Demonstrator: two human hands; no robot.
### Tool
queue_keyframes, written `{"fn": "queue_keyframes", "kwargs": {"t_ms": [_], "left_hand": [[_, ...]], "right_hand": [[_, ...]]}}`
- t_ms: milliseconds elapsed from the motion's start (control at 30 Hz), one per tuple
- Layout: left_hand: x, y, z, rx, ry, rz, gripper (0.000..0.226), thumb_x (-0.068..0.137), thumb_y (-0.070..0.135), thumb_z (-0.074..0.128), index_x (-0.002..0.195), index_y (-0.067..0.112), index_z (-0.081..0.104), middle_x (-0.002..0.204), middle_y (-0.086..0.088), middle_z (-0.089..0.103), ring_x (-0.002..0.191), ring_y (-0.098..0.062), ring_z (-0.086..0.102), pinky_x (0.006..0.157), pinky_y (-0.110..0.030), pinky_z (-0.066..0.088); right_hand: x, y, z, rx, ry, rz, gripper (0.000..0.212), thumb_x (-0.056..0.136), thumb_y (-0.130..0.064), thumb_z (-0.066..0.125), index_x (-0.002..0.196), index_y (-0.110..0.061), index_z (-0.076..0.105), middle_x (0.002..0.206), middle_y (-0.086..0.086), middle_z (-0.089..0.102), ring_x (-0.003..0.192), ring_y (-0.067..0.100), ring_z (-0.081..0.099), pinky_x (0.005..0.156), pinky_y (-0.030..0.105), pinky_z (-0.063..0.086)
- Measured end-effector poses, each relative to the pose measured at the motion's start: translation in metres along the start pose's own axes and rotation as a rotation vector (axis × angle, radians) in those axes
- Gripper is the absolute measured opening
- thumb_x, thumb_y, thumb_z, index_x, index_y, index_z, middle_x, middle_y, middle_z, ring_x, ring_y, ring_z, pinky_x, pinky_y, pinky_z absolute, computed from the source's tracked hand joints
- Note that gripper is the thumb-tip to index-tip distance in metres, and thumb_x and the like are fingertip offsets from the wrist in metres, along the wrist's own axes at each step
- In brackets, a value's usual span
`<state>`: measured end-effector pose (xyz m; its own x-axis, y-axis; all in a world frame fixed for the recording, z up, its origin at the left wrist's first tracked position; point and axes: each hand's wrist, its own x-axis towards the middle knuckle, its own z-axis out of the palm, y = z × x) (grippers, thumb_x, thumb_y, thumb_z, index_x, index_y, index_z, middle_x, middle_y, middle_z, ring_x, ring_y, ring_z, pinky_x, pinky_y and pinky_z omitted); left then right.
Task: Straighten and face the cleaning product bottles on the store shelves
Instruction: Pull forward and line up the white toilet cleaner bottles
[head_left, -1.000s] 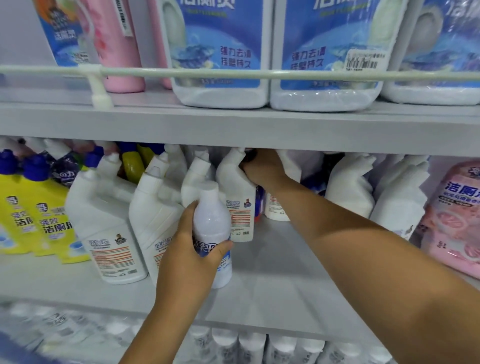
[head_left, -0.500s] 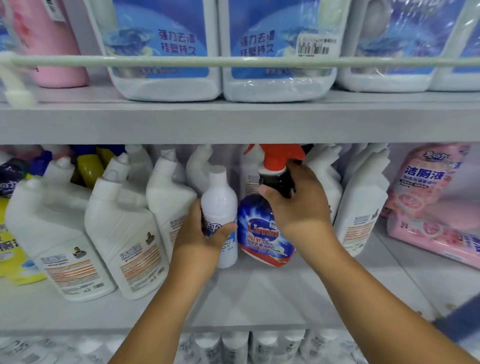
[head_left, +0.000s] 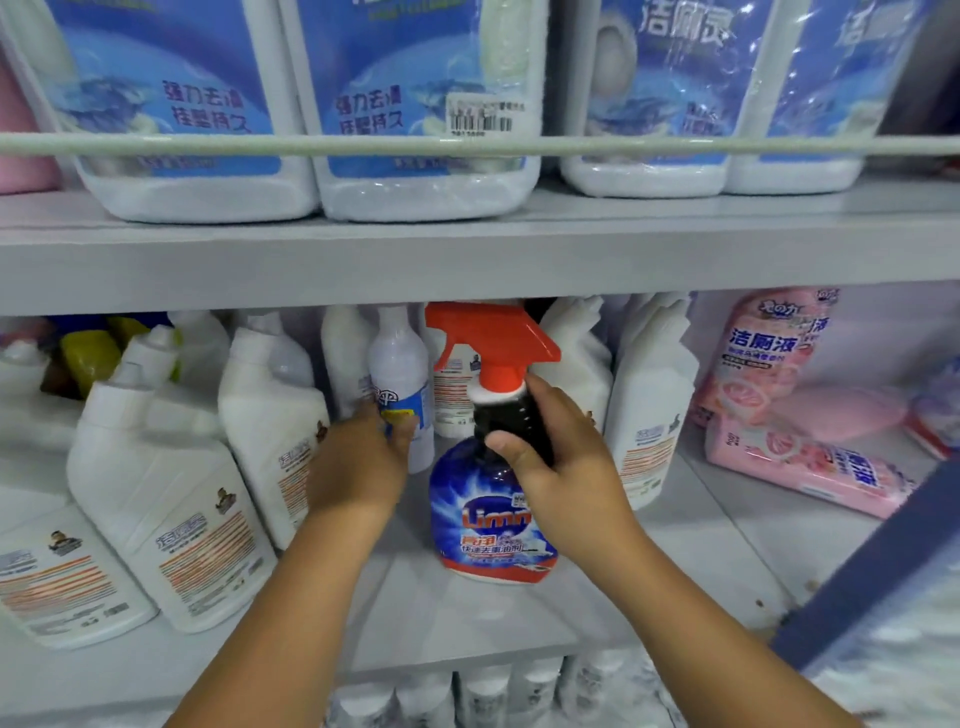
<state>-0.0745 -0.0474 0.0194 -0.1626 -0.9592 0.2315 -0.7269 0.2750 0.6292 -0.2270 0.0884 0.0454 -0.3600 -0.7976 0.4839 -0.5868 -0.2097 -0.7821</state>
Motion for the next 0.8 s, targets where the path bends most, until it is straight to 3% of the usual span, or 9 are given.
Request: {"fn": "queue_keyframes", "kwargs": {"t_ms": [67, 133, 233, 333, 400, 500, 600, 700, 800], "left_hand": [[-0.023, 0.009, -0.014, -0.212, -0.031, 0.067, 0.034, 0.099, 0.057, 0.047, 0.109, 0.031, 0.067, 0.105, 0.001, 0.075, 0.103, -0.027, 0.068, 0.077, -0.029, 0.048], [-0.043, 0.016, -0.024, -0.495, -0.192, 0.136, 0.022, 0.085, 0.058, 0.060, 0.105, 0.052, 0.065, 0.105, 0.023, 0.073, 0.105, -0.001, 0.068, 0.079, -0.010, 0.047], [-0.052, 0.011, -0.017, -0.427, -0.373, 0.244, 0.061, 0.069, 0.048, 0.087, 0.113, 0.071, 0.051, 0.117, 0.038, 0.063, 0.110, 0.017, 0.058, 0.087, -0.008, 0.048], [-0.050, 0.008, -0.011, -0.421, -0.313, 0.200, 0.060, 0.077, 0.038, 0.086, 0.122, 0.060, 0.054, 0.122, 0.027, 0.064, 0.112, 0.005, 0.062, 0.094, -0.031, 0.056], [-0.054, 0.003, -0.012, -0.410, -0.263, 0.198, 0.060, 0.079, 0.038, 0.085, 0.129, 0.053, 0.054, 0.127, 0.023, 0.062, 0.115, -0.002, 0.061, 0.095, -0.037, 0.056], [-0.065, -0.011, -0.026, -0.397, -0.187, 0.175, 0.055, 0.079, 0.036, 0.084, 0.116, 0.063, 0.053, 0.118, 0.031, 0.060, 0.109, 0.001, 0.062, 0.085, -0.026, 0.054], [-0.072, -0.029, -0.045, -0.413, -0.165, 0.131, 0.052, 0.078, 0.042, 0.084, 0.115, 0.064, 0.054, 0.116, 0.028, 0.066, 0.103, 0.000, 0.066, 0.086, -0.033, 0.056], [-0.074, -0.041, -0.059, -0.449, -0.179, 0.093, 0.053, 0.079, 0.038, 0.085, 0.113, 0.066, 0.056, 0.112, 0.024, 0.071, 0.100, -0.003, 0.070, 0.088, -0.039, 0.058], [-0.077, -0.041, -0.068, -0.462, -0.193, 0.114, 0.063, 0.081, 0.022, 0.083, 0.100, 0.075, 0.054, 0.103, 0.035, 0.068, 0.095, 0.007, 0.068, 0.076, -0.022, 0.055]], "right_hand": [[0.004, 0.003, 0.001, 0.035, -0.025, 0.009, 0.048, 0.094, -0.018, 0.069, 0.135, -0.037, 0.053, 0.125, -0.015, 0.061, 0.114, -0.013, 0.052, 0.094, 0.004, 0.037], [0.010, 0.006, 0.003, 0.051, -0.077, 0.009, 0.049, 0.096, -0.023, 0.066, 0.143, -0.028, 0.051, 0.132, -0.010, 0.061, 0.121, -0.004, 0.054, 0.102, 0.015, 0.042], [0.016, 0.003, -0.001, 0.074, -0.174, 0.013, 0.046, 0.101, -0.030, 0.057, 0.146, -0.023, 0.051, 0.136, -0.008, 0.059, 0.126, 0.002, 0.054, 0.107, 0.023, 0.044], [0.012, 0.001, -0.013, 0.023, 0.178, -0.047, 0.037, 0.100, -0.029, 0.058, 0.134, -0.018, 0.061, 0.129, -0.010, 0.058, 0.123, 0.001, 0.055, 0.104, 0.021, 0.045], [0.013, 0.001, -0.020, -0.030, 0.367, -0.026, 0.038, 0.098, -0.022, 0.063, 0.135, -0.014, 0.058, 0.133, -0.005, 0.056, 0.127, 0.006, 0.053, 0.107, 0.024, 0.044], [0.027, 0.002, -0.019, -0.174, 0.241, 0.079, 0.063, 0.094, -0.020, 0.067, 0.150, -0.007, 0.039, 0.152, 0.005, 0.042, 0.139, 0.009, 0.037, 0.116, 0.016, 0.027], [0.049, 0.007, -0.010, -0.342, 0.094, 0.225, 0.082, 0.094, -0.028, 0.066, 0.157, -0.003, 0.020, 0.161, 0.014, 0.026, 0.150, 0.027, 0.024, 0.123, 0.033, 0.023], [0.060, 0.013, -0.001, -0.558, 0.196, 0.149, 0.077, 0.091, -0.030, 0.069, 0.148, 0.006, 0.032, 0.142, 0.025, 0.040, 0.133, 0.042, 0.040, 0.114, 0.048, 0.036], [0.065, 0.021, 0.006, -0.621, 0.226, 0.139, 0.073, 0.084, -0.043, 0.076, 0.131, 0.006, 0.049, 0.127, 0.024, 0.052, 0.121, 0.044, 0.048, 0.106, 0.046, 0.040]]}}
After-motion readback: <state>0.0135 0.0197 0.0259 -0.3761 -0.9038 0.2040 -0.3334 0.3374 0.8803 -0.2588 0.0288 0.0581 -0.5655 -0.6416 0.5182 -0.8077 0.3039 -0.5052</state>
